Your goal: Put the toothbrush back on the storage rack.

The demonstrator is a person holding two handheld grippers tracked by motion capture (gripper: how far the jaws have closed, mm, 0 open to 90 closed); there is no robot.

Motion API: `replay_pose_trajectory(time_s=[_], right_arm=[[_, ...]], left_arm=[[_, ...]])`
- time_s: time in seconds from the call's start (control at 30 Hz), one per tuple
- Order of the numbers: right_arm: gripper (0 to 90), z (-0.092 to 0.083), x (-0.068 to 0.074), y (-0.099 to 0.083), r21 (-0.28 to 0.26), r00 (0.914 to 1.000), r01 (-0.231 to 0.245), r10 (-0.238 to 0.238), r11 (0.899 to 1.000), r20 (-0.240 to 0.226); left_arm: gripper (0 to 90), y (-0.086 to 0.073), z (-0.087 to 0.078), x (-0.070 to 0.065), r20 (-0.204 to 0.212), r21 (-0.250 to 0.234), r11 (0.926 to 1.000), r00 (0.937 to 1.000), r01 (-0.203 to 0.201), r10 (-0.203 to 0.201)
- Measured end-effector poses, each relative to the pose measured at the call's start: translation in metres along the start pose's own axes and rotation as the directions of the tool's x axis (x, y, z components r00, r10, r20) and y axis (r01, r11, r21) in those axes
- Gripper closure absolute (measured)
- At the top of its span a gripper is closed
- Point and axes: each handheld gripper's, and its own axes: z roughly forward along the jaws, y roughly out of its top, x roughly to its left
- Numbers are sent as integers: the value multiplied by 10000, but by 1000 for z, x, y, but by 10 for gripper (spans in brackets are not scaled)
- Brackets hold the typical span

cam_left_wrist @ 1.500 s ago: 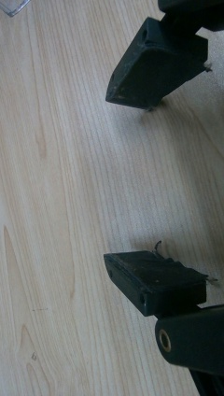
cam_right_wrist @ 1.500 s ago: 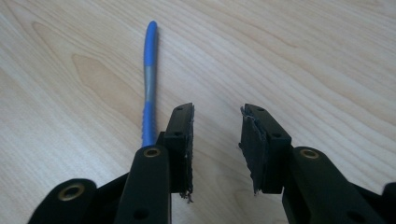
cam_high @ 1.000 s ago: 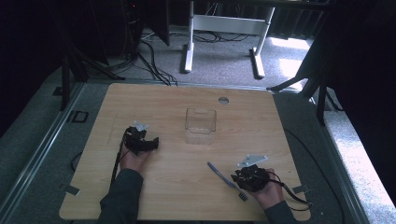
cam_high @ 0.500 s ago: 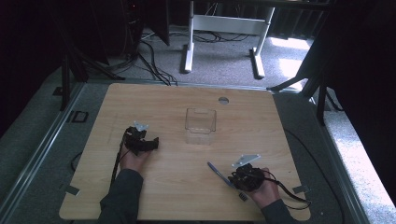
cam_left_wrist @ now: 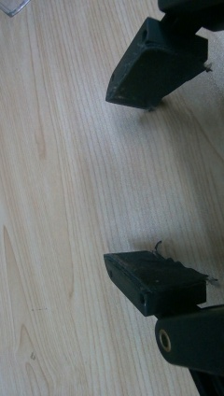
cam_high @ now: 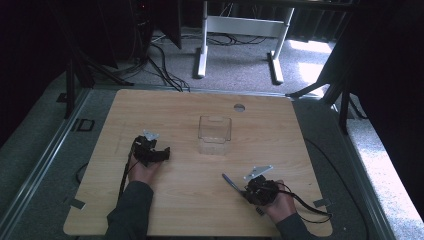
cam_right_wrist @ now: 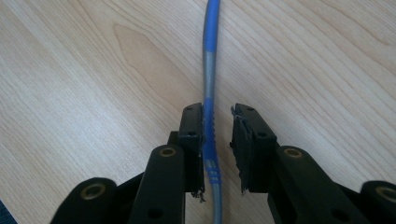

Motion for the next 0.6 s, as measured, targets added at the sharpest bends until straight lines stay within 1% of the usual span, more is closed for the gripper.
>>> replay_pose_trajectory(time_s=[0.07,0.33,0.6], right_arm=[[732,1,0,1,30,10000,-15,15,10000,-88],[733,6,1,1,338,10000,16,-14,9994,-70],[735,10,4,2,560,9997,239,-241,9981,25]], left_arm=[[198,0,0,0,0,-1,10000,10000,-1,1],[198,0,0,0,0,-3,10000,10000,-2,2],[198,0,0,0,1,-4,10000,10000,3,-3]])
